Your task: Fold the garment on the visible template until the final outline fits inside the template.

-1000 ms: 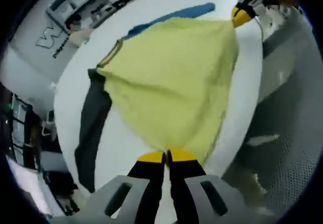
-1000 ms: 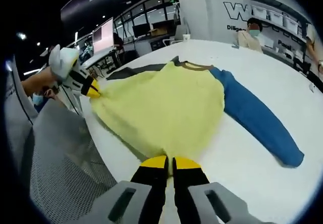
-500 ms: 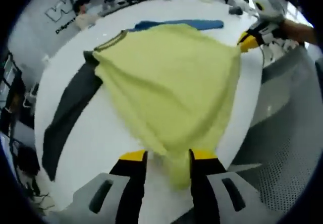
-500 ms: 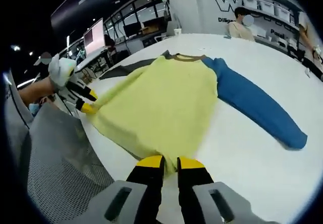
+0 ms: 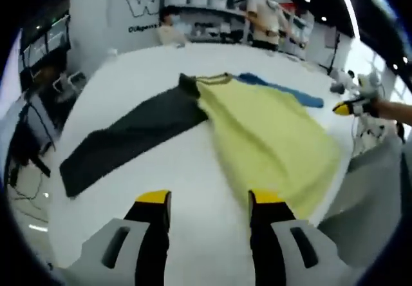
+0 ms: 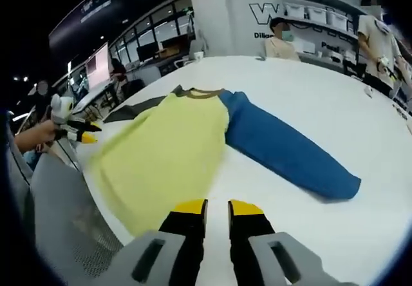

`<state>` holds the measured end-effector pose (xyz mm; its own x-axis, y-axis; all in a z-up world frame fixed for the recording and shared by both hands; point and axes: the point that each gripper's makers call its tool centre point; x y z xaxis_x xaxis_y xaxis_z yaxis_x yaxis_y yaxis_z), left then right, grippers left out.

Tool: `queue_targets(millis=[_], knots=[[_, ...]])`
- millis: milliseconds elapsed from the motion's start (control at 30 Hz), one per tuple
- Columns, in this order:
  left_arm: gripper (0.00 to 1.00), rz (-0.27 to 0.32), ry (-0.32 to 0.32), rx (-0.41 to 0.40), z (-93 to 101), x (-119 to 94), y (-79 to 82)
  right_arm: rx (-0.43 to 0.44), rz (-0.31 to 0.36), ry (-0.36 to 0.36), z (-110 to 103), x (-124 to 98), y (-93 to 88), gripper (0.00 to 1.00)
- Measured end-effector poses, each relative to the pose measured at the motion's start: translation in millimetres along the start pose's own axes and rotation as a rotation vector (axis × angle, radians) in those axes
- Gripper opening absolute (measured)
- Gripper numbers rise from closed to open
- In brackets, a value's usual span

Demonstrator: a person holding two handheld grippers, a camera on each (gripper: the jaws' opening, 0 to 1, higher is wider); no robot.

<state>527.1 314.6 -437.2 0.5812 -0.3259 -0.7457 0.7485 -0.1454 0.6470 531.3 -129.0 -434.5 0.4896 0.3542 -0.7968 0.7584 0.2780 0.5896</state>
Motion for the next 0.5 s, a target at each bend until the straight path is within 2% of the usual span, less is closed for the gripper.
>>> queue_targets(millis=[33, 67, 133, 167, 233, 300, 333, 367, 433, 500], knots=[[0.46, 0.025, -0.009, -0.051, 0.4, -1, 4.1, 0.010, -0.001, -0.014, 5, -1, -0.1, 0.09], [0.48, 0.052, 0.003, -0.103, -7.2, -2, 7.2, 0.027, 0.008, -0.033, 15, -1, 3.1, 0.12], [0.51, 0.046, 0.040, -0.109, -21.3, -3, 5.6, 0.046, 0.021, -0.055, 26, -1, 4.9, 0.17], [0.52, 0.034, 0.091, -0.092, -40.8, -4, 4.2, 0.064, 0.023, -0.071, 38, 1, 3.6, 0.19], [0.53, 0.010, 0.137, -0.090, -50.3, -6, 1.4, 0.076, 0.025, -0.088, 51, -3, 4.9, 0.19], [0.53, 0.027, 0.154, -0.128, -65.9, -9, 5.5, 0.092, 0.023, -0.114, 64, -2, 4.6, 0.19], [0.52, 0.058, 0.163, -0.158, -71.2, -11, 9.8, 0.105, 0.020, -0.121, 69, -4, 3.8, 0.19], [0.52, 0.070, 0.173, -0.149, -67.6, -14, 11.4, 0.117, 0.015, -0.123, 74, -4, 3.1, 0.20], [0.54, 0.045, 0.187, -0.149, -78.9, -14, 6.6, 0.143, 0.016, -0.143, 92, -1, 4.8, 0.21], [0.55, 0.024, 0.204, -0.157, -86.7, -14, 4.0, 0.148, 0.013, -0.154, 99, -2, 5.4, 0.21]])
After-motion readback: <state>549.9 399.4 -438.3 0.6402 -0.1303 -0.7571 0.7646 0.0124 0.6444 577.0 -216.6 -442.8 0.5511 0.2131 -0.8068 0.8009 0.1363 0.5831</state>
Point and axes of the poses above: the point that each gripper's makers call its tool centre point, and the gripper's own axes: x roughly forward along the fingers, z roughly to its right, y roughly out of its top, and after that the axes turned 11 degrees about -z, right-handed
